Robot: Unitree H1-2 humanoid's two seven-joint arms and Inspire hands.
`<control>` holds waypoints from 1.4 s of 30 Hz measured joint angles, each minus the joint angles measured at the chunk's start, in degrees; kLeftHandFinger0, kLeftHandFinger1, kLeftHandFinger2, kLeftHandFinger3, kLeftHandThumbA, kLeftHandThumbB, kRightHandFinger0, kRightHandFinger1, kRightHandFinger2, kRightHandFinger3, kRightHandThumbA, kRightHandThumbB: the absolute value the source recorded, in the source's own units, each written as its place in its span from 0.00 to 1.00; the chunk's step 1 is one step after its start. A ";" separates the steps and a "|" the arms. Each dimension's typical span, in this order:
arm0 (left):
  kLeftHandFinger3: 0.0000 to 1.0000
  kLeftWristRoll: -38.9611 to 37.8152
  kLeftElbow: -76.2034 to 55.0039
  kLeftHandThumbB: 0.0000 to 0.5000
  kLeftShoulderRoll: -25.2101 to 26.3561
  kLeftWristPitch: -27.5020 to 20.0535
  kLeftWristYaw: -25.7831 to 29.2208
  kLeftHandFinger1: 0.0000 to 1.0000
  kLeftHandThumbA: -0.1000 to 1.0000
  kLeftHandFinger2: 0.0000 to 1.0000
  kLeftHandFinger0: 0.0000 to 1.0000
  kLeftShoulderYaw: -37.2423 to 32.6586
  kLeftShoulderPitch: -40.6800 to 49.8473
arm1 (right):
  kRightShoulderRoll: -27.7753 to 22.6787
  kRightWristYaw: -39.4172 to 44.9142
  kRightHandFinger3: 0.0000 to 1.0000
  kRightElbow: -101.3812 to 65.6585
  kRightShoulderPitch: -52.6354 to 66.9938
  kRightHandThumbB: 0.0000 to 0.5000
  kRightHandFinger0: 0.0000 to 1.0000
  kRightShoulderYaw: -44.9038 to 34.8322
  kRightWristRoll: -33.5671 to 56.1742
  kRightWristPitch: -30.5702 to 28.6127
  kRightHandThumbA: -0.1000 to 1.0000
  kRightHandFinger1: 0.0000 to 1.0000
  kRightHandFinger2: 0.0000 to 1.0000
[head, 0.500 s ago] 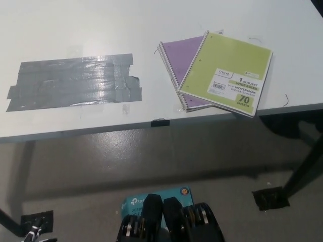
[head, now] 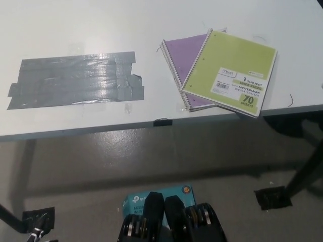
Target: The robot uses its right hand to align two notebooks stacked together until they are fully overlapped
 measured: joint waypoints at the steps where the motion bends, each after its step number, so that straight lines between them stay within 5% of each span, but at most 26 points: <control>1: 1.00 0.02 0.00 1.00 -0.04 0.01 0.00 0.68 1.00 0.82 0.69 0.00 0.03 | 0.61 0.60 1.00 0.04 -1.38 0.49 1.00 0.31 -0.74 0.02 0.98 1.00 1.00; 9: 1.00 0.23 -0.11 1.00 -0.45 0.17 -0.05 0.68 1.00 0.81 0.66 -0.29 0.44 | 7.04 6.04 1.00 5.91 -13.14 0.58 1.00 4.30 -10.36 0.23 1.00 1.00 1.00; 23: 1.00 0.67 -2.21 1.00 -0.46 0.54 -0.22 0.69 1.00 0.84 0.66 -1.90 1.06 | 17.56 5.92 1.00 29.89 -22.63 0.52 1.00 2.19 -26.38 0.44 1.00 1.00 1.00; 33: 1.00 1.57 -2.73 1.00 -0.35 0.54 -0.24 0.68 1.00 0.84 0.65 -3.47 1.23 | 23.71 -1.64 1.00 40.69 -23.76 0.55 1.00 -2.52 -30.82 0.47 1.00 1.00 1.00; 42: 1.00 2.20 -2.77 1.00 -0.35 0.47 -0.26 0.63 1.00 0.83 0.58 -4.01 1.18 | 27.40 -10.83 1.00 44.58 -21.55 0.45 1.00 -7.01 -30.78 0.47 1.00 1.00 1.00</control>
